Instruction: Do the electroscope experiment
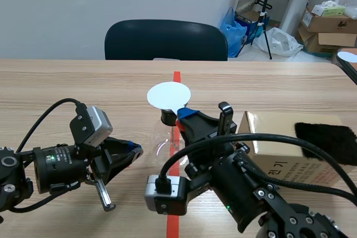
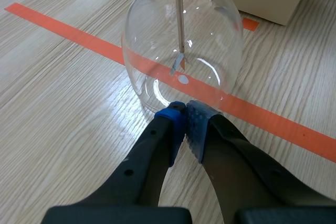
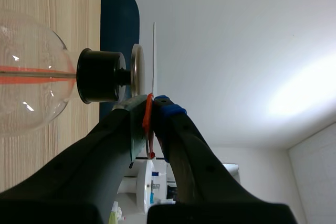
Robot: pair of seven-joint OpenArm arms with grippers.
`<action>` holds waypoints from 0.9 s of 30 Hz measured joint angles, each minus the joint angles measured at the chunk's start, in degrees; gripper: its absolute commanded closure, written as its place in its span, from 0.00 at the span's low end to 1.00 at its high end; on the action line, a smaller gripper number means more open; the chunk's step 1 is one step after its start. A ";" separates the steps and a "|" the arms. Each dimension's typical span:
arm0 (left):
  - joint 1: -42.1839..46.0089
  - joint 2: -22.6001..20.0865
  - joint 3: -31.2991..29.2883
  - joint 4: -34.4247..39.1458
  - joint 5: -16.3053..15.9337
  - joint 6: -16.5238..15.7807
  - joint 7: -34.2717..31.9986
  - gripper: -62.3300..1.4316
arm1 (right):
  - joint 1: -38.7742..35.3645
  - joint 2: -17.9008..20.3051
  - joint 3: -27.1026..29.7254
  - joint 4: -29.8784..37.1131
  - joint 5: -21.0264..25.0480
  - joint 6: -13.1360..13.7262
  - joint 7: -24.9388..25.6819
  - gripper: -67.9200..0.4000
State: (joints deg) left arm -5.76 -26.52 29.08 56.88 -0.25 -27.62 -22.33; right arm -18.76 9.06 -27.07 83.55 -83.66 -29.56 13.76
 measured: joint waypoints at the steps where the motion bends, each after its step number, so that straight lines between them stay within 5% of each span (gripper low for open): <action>1: 0.00 0.00 0.00 0.00 0.00 0.00 0.00 0.93 | -0.02 0.00 -0.02 0.00 0.00 0.00 -1.29 0.98; 16: 0.00 0.00 0.00 0.00 0.00 0.00 0.00 0.93 | -0.02 0.00 -0.02 0.00 0.00 0.00 -28.44 0.98; 27: 0.00 0.00 0.00 0.00 0.00 0.00 0.00 0.93 | -0.02 0.00 -0.02 0.00 0.00 -0.02 -36.37 0.98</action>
